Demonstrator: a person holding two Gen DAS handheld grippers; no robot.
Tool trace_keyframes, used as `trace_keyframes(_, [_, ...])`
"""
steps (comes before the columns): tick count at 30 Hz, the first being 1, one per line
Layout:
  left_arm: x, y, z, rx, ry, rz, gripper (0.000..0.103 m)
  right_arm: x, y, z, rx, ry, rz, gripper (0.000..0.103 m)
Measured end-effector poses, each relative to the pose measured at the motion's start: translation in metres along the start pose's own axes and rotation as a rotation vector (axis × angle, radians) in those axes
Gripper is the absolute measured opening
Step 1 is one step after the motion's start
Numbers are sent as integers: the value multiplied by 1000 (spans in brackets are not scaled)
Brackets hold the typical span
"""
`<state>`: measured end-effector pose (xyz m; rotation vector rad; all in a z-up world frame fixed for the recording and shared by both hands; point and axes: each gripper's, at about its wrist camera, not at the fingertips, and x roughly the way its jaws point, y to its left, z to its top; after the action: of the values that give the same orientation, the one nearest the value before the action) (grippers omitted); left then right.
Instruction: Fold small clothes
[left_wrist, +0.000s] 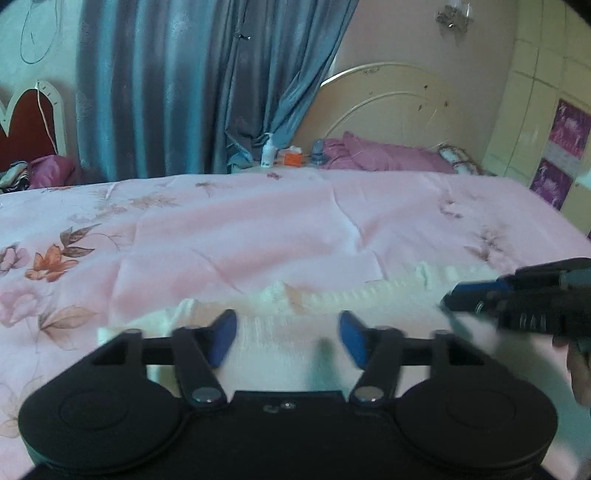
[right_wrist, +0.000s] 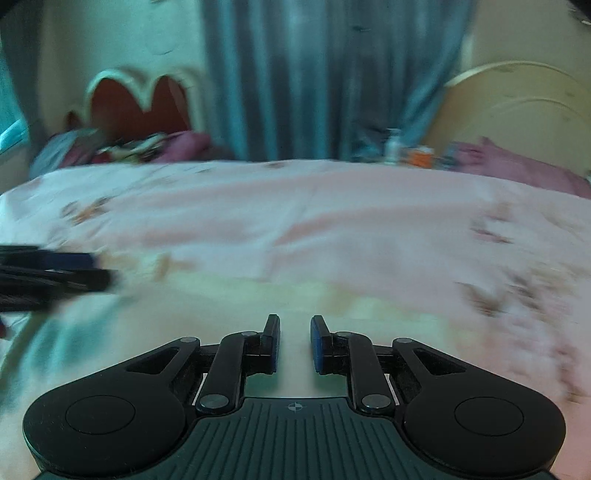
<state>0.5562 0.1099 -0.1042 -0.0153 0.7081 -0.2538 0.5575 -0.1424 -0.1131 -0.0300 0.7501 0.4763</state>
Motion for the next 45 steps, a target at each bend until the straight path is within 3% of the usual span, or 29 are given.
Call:
trace_keyframes(2, [8,14,-2,-31,23,60,58,10,-4,-3,-24,2,-14,38])
trace_keyframes(3, [10,26,-5,-57,31,86,55,8,-14,-3,-6,-6,-42,38])
trace_keyframes(6, [12,53,-12,-118,45,101,57,-1,-66,-8,128,-18,-259,38])
trace_keyframes(7, [10,54,-13,-112,33,92,58,-2,-86,-12,181,-3,-271,38])
trace_keyframes(9, [6,49,-10,-97,25,112,56,-8,-103,-14,227,5,-221,39])
trace_keyframes(12, [-13,32,-6,-89,-57,184,59,-33,-87,-7,173,-61,-238,39])
trace_keyframes(16, [-36,-19,-12,-9,-117,95,66,-43,-34,-11,64,-69,-48,39])
trace_keyframes(19, [-35,-45,-24,2,-78,10,66,-36,1,-23,-15,-34,41,39])
trace_keyframes(23, [-25,-44,-37,10,0,37,64,-30,2,-36,-40,-1,3,39])
trace_keyframes(26, [-33,-15,-47,-45,7,116,61,-37,-32,-38,36,9,-190,39])
trace_keyframes(27, [-36,-6,-50,-64,5,126,61,-37,-47,-41,73,24,-214,39])
trace_keyframes(30, [-44,-4,-50,-67,9,154,60,-46,-61,-39,120,37,-187,39])
trace_keyframes(33, [-60,-24,-47,-72,-46,120,62,-64,-30,-34,54,-21,-95,39])
trace_keyframes(37, [-55,-66,-55,5,-7,59,66,-54,19,-43,-71,32,23,39])
trace_keyframes(40, [-43,-77,-68,57,55,77,68,-39,23,-55,-111,84,-15,39])
trace_keyframes(42, [-45,-69,-68,20,56,73,67,-43,12,-53,-34,90,-11,39])
trace_keyframes(45, [-64,-67,-66,2,36,80,63,-62,11,-49,-22,56,-4,39])
